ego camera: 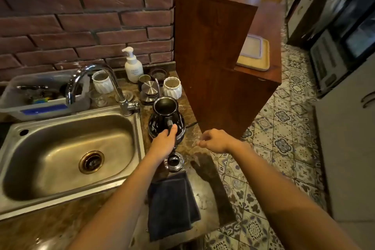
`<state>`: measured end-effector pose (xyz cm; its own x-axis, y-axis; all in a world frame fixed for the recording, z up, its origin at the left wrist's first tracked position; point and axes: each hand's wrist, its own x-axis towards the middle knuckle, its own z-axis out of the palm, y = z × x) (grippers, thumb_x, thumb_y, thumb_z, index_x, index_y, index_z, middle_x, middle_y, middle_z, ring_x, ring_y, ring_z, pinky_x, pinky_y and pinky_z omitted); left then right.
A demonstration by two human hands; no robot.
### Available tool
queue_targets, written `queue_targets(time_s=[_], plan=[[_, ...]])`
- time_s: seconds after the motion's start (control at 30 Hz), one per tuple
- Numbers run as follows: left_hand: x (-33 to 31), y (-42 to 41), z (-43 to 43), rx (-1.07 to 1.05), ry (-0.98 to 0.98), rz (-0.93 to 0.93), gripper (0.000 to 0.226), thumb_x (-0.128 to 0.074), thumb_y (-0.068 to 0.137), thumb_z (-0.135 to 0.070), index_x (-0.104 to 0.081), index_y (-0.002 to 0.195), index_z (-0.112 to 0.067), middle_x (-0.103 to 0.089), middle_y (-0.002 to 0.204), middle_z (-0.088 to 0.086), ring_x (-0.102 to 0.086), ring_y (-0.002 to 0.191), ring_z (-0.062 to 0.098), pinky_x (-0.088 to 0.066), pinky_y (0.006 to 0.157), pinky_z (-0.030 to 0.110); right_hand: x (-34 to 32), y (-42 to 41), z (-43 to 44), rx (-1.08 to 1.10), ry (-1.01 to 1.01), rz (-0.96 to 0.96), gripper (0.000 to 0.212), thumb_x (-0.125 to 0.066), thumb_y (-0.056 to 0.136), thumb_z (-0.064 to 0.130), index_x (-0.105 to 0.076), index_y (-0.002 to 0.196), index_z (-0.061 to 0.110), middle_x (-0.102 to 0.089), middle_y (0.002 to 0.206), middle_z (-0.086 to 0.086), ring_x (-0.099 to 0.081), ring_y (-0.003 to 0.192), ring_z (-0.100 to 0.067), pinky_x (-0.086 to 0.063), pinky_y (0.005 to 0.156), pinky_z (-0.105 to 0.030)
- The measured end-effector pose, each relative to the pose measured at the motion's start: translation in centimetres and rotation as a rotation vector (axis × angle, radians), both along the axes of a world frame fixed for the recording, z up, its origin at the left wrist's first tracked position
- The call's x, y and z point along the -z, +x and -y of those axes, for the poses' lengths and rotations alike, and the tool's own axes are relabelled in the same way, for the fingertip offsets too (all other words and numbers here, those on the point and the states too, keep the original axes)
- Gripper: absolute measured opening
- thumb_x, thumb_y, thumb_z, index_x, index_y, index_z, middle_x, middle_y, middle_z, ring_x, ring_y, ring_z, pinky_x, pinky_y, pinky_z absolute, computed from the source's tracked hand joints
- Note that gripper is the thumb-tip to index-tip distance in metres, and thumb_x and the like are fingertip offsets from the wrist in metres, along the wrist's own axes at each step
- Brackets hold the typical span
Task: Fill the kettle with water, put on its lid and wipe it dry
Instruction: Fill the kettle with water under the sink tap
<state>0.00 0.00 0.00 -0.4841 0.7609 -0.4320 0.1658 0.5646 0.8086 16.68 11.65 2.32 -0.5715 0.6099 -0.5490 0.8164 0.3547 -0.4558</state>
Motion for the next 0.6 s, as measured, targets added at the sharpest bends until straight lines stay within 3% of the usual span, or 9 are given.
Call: queue_targets(time_s=[0.07,0.17,0.33,0.4,0.5,0.6], plan=[[0.5,0.8,-0.7,-0.142,0.029,0.079,0.070,-0.027,0.100,-0.066,-0.064,0.128,-0.013,-0.066,0.132,0.007,-0.056,0.129,0.029,-0.039,0.110,0.045,0.7,0.4,-1.2,-0.017,-0.025,0.002,0.047,-0.060,0.096,0.048,-0.063,0.130,0.016,-0.066,0.132,-0.010,-0.060,0.122,-0.028,-0.049,0.102,-0.040],[1.4,1.7,-1.3,-0.288,0.080,0.132,0.066,-0.027,0.100,-0.068,-0.069,0.108,-0.018,-0.076,0.104,0.000,-0.063,0.111,0.023,-0.042,0.107,0.048,2.4,0.6,-2.8,-0.027,-0.059,-0.011,0.045,-0.061,0.095,0.048,-0.064,0.127,0.017,-0.066,0.129,-0.009,-0.061,0.117,-0.026,-0.050,0.100,-0.042],[2.5,2.3,-2.9,-0.445,0.151,0.158,0.066,-0.031,0.101,-0.065,-0.074,0.098,-0.015,-0.079,0.078,-0.001,-0.070,0.093,0.020,-0.049,0.096,0.042,5.1,-0.5,-4.3,0.012,-0.109,-0.078,0.040,-0.059,0.096,0.049,-0.067,0.121,0.020,-0.069,0.120,-0.003,-0.063,0.112,-0.021,-0.049,0.093,-0.034],[3.5,2.2,-3.4,-0.479,0.190,0.191,0.065,-0.034,0.100,-0.065,-0.074,0.092,-0.015,-0.079,0.076,0.003,-0.072,0.088,0.024,-0.053,0.090,0.041,6.1,-1.3,-4.5,0.037,-0.133,-0.116,0.041,-0.057,0.097,0.049,-0.067,0.125,0.020,-0.071,0.121,-0.004,-0.063,0.109,-0.019,-0.048,0.094,-0.034],[4.8,1.9,-3.7,-0.514,0.214,0.188,0.063,-0.036,0.100,-0.063,-0.073,0.090,-0.014,-0.078,0.077,0.004,-0.072,0.080,0.020,-0.050,0.075,0.029,7.3,-2.6,-4.5,0.078,-0.149,-0.215,0.039,-0.051,0.103,0.042,-0.065,0.127,0.016,-0.068,0.119,0.000,-0.060,0.105,-0.015,-0.041,0.085,-0.028],[5.3,1.8,-4.0,-0.515,0.255,0.220,0.061,-0.038,0.101,-0.059,-0.073,0.092,-0.009,-0.078,0.082,0.012,-0.070,0.072,0.016,-0.051,0.066,0.020,8.5,-3.9,-4.3,0.176,-0.202,-0.293,0.036,-0.045,0.105,0.041,-0.066,0.125,0.021,-0.065,0.115,0.007,-0.059,0.107,-0.015,-0.042,0.091,-0.029]])
